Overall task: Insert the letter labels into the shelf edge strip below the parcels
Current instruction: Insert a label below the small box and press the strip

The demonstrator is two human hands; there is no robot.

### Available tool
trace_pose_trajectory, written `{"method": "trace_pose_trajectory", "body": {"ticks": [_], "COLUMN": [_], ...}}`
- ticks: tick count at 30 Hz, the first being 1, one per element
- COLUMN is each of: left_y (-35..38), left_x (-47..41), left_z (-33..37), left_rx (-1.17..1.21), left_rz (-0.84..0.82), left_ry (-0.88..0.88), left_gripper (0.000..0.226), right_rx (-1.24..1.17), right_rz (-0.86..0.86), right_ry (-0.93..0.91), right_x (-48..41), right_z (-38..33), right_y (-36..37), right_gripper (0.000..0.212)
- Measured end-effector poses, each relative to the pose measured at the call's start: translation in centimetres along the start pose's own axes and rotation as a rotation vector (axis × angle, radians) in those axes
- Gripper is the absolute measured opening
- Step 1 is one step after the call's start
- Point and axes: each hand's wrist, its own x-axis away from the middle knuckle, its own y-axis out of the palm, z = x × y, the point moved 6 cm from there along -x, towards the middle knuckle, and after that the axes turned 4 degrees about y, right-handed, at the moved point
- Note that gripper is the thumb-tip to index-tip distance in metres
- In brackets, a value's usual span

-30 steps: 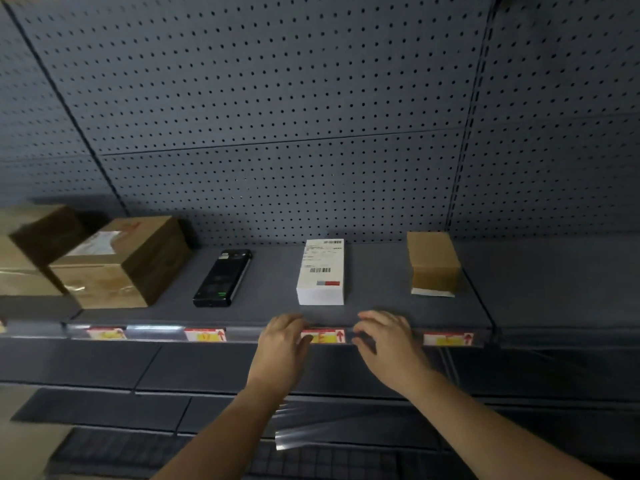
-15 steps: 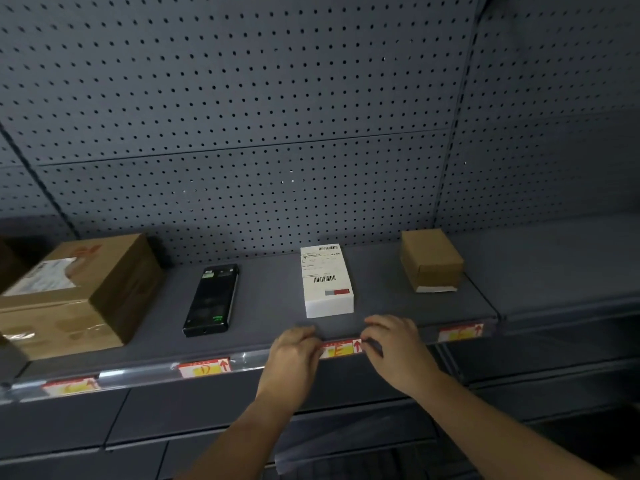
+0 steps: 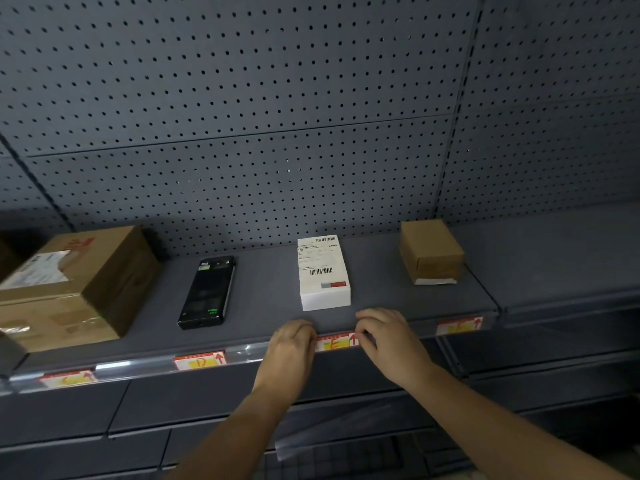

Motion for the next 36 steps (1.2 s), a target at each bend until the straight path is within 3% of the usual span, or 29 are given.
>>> {"method": "trace_pose_trajectory", "body": {"ticks": [27,36], "left_y": [0.27,-0.07], "left_x": [0.16,-0.05], "left_z": [0.09,-0.61], "left_rx": [0.018,0.020], "left_rz": [0.026,-0.029], "left_ry": [0.009,-0.002], "left_gripper": [0.005,0.008], "right_rx": [0.104,-0.005], "right_rz": [-0.007,0.016], "right_ry": [-0.119,-0.057], "right_x": [0.23,0.23], "right_z": [-0.59,-0.36], "right_y": [0.52,0.62], "right_gripper": [0.022,0.018]}}
